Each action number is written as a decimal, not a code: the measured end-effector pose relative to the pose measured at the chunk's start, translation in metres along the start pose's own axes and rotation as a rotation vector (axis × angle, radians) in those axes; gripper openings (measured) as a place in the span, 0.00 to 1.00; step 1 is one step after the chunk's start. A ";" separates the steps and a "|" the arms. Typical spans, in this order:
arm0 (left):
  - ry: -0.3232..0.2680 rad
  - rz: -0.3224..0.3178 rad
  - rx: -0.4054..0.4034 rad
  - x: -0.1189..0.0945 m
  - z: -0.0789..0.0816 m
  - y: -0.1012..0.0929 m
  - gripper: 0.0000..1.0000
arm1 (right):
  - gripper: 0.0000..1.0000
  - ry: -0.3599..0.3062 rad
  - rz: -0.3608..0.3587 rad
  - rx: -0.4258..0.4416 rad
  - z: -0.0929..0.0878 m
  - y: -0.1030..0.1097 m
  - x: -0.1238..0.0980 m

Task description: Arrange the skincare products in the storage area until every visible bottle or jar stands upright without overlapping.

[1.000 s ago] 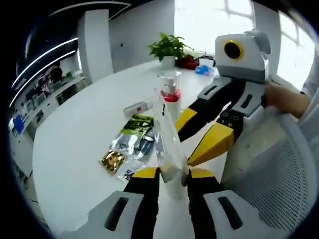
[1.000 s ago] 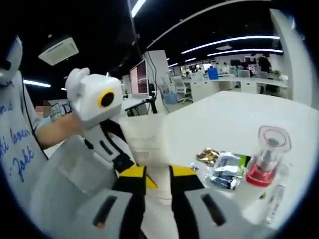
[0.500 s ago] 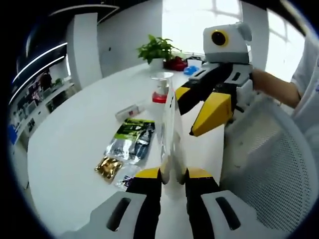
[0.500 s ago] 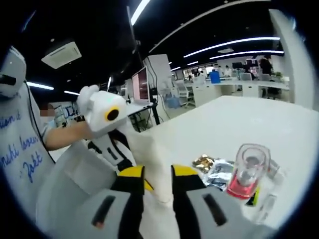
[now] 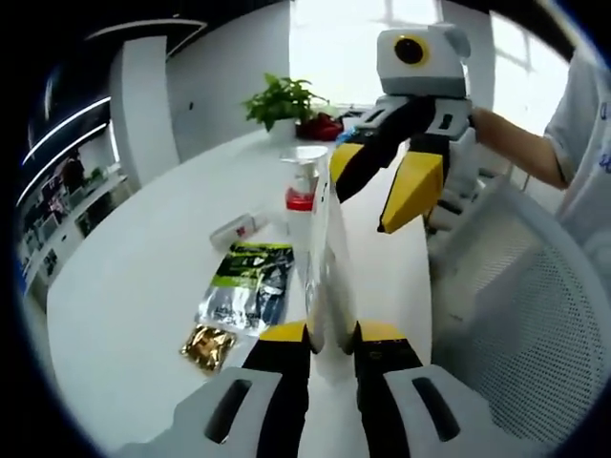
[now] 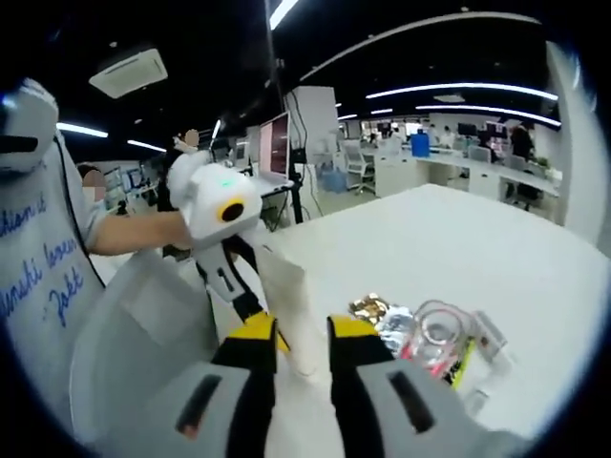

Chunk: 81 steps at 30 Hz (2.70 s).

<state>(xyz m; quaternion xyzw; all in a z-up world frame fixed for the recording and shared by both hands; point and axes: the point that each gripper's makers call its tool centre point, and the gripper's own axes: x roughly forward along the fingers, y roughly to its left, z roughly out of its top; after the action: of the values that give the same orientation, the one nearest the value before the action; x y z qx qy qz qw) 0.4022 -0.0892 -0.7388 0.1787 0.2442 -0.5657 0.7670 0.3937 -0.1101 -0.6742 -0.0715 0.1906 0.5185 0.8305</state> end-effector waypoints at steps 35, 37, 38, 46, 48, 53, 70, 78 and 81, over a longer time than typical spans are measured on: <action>-0.048 -0.112 0.077 0.033 0.024 0.023 0.14 | 0.35 0.030 -0.237 0.122 -0.029 -0.042 -0.052; -0.047 -0.117 0.082 0.035 0.026 0.024 0.14 | 0.39 0.034 -0.253 0.127 -0.030 -0.044 -0.053; -0.047 -0.120 0.085 0.036 0.027 0.025 0.14 | 0.41 0.044 -0.263 0.122 -0.031 -0.045 -0.054; -0.048 -0.133 0.094 0.041 0.031 0.027 0.14 | 0.63 0.052 -0.327 0.156 -0.034 -0.051 -0.058; -0.050 -0.135 0.096 0.042 0.031 0.027 0.14 | 0.67 0.050 -0.347 0.166 -0.034 -0.054 -0.060; -0.052 -0.143 0.097 0.045 0.033 0.028 0.14 | 0.69 0.062 -0.347 0.171 -0.037 -0.052 -0.061; -0.054 -0.151 0.093 0.052 0.039 0.026 0.14 | 0.70 0.078 -0.342 0.183 -0.044 -0.047 -0.060; -0.052 -0.154 0.092 0.054 0.040 0.025 0.15 | 0.70 0.084 -0.342 0.185 -0.046 -0.045 -0.061; -0.050 -0.154 0.093 0.054 0.040 0.024 0.15 | 0.70 0.086 -0.341 0.186 -0.047 -0.046 -0.061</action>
<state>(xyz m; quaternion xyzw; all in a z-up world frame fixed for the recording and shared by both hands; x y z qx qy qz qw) 0.4453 -0.1462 -0.7368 0.1805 0.2115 -0.6379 0.7182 0.3992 -0.1968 -0.6973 -0.0477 0.2580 0.3470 0.9004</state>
